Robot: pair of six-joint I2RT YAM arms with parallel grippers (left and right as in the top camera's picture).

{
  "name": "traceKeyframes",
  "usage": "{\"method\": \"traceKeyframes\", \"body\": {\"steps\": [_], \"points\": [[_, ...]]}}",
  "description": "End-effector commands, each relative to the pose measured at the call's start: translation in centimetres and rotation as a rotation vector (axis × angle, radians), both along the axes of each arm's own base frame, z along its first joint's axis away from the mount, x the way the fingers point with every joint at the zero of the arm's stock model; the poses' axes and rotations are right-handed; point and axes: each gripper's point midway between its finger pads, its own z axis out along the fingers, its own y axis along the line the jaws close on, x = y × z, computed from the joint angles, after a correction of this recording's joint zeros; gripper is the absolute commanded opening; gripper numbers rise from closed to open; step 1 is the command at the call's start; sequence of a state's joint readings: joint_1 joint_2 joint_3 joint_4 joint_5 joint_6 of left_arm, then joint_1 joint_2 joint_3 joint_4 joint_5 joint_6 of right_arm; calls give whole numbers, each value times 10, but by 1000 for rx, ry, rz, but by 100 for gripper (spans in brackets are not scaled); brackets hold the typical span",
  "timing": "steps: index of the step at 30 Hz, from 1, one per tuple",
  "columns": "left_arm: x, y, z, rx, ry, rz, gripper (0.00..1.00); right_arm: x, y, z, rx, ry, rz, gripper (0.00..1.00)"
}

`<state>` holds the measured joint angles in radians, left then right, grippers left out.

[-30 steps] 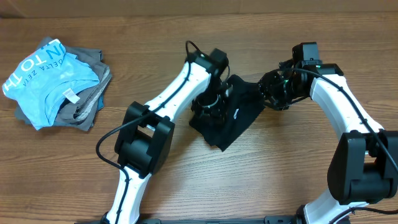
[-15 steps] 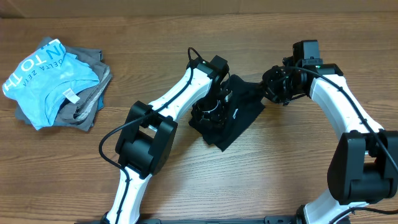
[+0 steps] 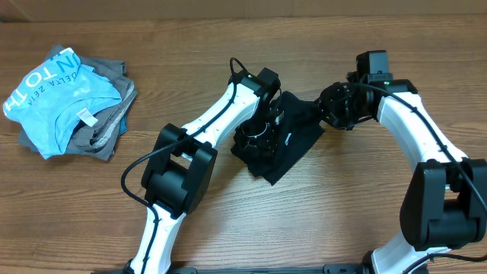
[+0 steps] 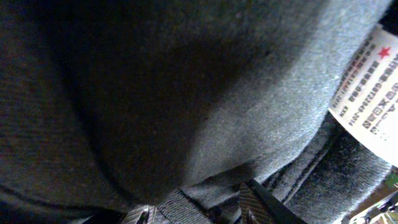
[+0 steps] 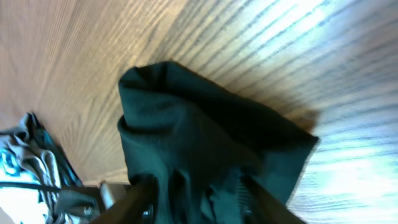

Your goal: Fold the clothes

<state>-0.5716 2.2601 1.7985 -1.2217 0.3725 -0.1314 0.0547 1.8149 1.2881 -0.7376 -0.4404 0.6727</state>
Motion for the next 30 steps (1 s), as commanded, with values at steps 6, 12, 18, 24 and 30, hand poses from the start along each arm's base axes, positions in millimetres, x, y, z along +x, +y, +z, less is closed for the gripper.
{"method": "traceKeyframes", "body": {"steps": [6,12,18,24,30], "points": [[0,4,-2,20,-4,10,47,-14,-9,-14,-6,32,-22,4],[2,9,-4,51,-14,25,50,-8,-63,1,-74,-17,-1,4],[2,9,-4,51,-15,25,51,-5,-94,2,-99,-49,-17,6],[2,8,-4,50,-13,25,52,-7,-107,-4,-175,-33,-35,14],[-1,14,5,51,25,38,51,-16,-139,-12,-299,22,-95,27]]}}
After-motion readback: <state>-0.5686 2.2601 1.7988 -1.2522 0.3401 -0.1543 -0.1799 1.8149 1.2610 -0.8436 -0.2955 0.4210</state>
